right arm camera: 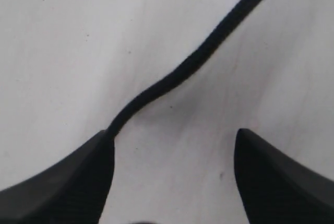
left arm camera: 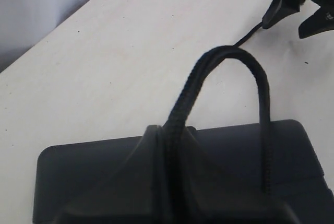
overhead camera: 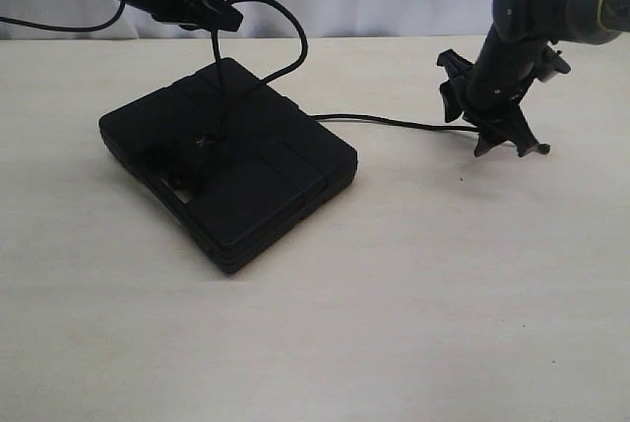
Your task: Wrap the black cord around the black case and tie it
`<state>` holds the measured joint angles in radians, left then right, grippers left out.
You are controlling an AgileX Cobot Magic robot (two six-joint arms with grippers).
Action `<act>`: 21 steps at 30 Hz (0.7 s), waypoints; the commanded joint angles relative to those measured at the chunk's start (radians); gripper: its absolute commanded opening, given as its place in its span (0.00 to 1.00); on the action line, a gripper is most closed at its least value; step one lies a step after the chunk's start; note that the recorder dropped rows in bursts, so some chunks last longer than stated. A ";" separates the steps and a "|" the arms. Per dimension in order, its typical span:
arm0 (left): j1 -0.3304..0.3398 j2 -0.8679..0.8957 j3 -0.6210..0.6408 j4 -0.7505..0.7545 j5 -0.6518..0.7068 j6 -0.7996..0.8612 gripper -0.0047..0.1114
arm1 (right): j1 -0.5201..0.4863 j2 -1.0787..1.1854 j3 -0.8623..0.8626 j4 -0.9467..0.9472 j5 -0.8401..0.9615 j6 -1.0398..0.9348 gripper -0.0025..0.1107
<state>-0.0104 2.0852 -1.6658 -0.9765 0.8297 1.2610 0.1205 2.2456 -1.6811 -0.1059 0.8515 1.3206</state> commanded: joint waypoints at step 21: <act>0.004 -0.003 0.000 -0.002 0.024 0.003 0.04 | -0.008 0.050 0.001 -0.222 -0.153 0.226 0.06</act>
<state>-0.0104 2.0852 -1.6658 -0.9765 0.8494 1.2610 0.1188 2.2995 -1.6811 -0.3176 0.7098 1.5948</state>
